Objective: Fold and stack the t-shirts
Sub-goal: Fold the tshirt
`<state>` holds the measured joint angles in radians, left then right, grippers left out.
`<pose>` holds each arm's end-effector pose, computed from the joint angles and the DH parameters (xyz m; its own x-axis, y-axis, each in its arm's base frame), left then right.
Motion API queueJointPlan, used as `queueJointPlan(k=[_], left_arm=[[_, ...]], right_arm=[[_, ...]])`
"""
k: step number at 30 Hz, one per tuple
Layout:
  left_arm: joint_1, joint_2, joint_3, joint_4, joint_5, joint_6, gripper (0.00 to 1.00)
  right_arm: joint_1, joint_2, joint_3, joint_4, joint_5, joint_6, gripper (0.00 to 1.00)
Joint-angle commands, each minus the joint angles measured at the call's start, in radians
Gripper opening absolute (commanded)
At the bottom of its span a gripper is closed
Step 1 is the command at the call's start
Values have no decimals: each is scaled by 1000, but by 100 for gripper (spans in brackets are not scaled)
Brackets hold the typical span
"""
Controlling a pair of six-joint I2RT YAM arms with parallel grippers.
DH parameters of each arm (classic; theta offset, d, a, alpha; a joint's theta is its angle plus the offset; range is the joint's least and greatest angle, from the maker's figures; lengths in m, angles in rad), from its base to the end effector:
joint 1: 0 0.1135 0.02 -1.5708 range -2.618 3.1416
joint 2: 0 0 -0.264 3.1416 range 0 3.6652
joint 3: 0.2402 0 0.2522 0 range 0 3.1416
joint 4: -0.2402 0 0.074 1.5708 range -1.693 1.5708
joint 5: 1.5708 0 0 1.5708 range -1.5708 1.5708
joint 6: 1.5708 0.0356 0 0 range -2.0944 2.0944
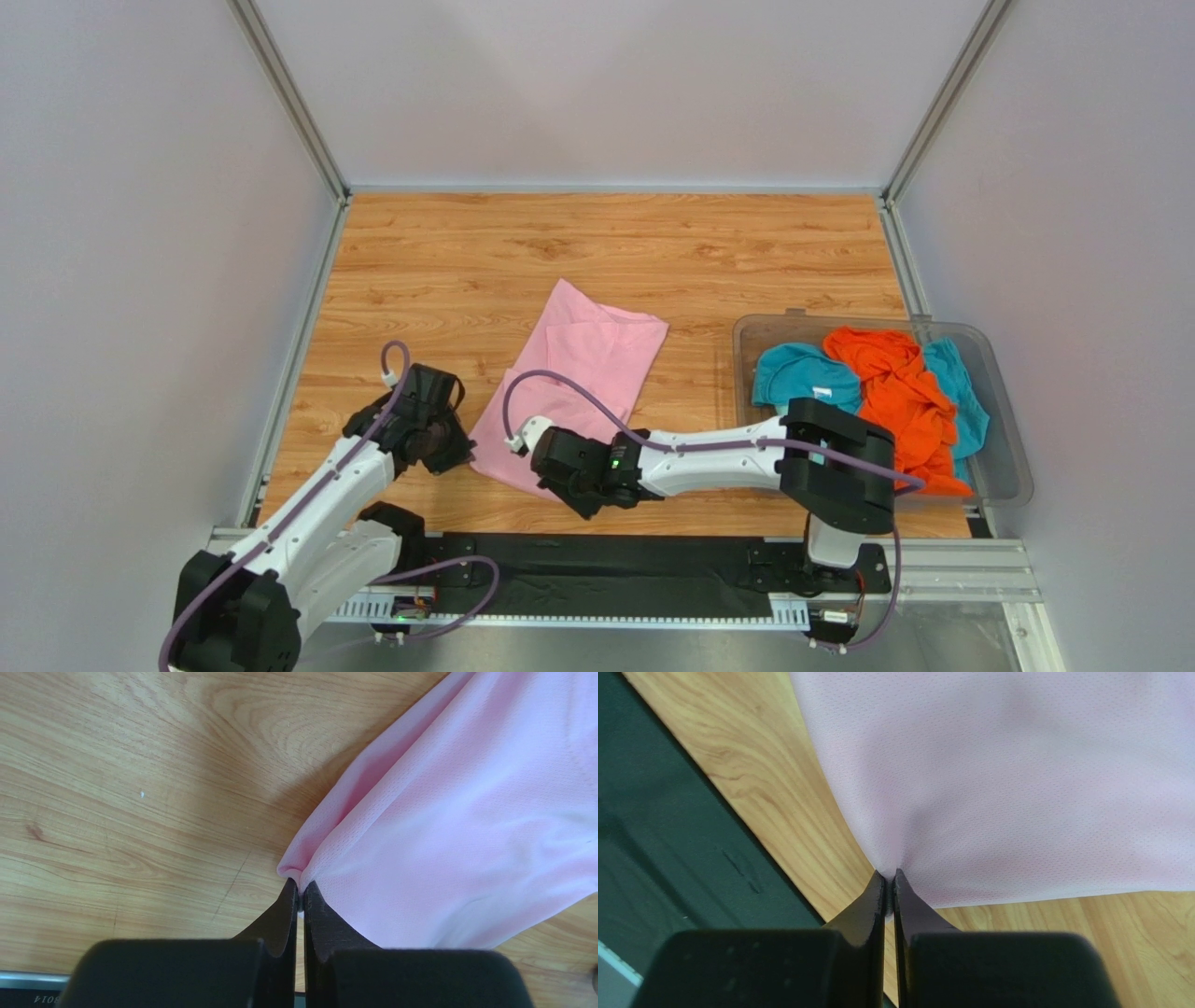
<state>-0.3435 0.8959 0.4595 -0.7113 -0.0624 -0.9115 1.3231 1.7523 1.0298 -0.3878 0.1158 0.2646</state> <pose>0.1395 -0.0475 0.1706 -0.7726 -0.5615 -0.2965 -0.4875 0.8237 -0.2897 0.0873 0.3283 0.1582 -0.4605 -0.7616 -0.4560 -0.8599 0.5102 0.0163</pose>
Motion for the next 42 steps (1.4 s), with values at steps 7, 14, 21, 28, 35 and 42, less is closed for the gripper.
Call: queueJointPlan(k=[7, 14, 21, 28, 35, 42], left_arm=[[5, -193, 120, -172, -57, -15, 0], [6, -296, 261, -264, -148, -7, 0], [5, -259, 338, -218, -113, 25, 2], [5, -143, 387, -81, -41, 60, 2], [3, -12, 438, 41, 29, 83, 1], [-60, 138, 505, 131, 38, 131, 2]], right_arm=[[48, -131, 73, -11, -244, 59, 0], [33, -240, 121, 7, -424, 108, 0], [-31, -312, 84, 47, -498, 180, 0], [-128, -408, -5, 61, -484, 243, 0], [-245, -508, -102, 64, -459, 278, 0], [-378, -597, -201, 66, -472, 294, 0]])
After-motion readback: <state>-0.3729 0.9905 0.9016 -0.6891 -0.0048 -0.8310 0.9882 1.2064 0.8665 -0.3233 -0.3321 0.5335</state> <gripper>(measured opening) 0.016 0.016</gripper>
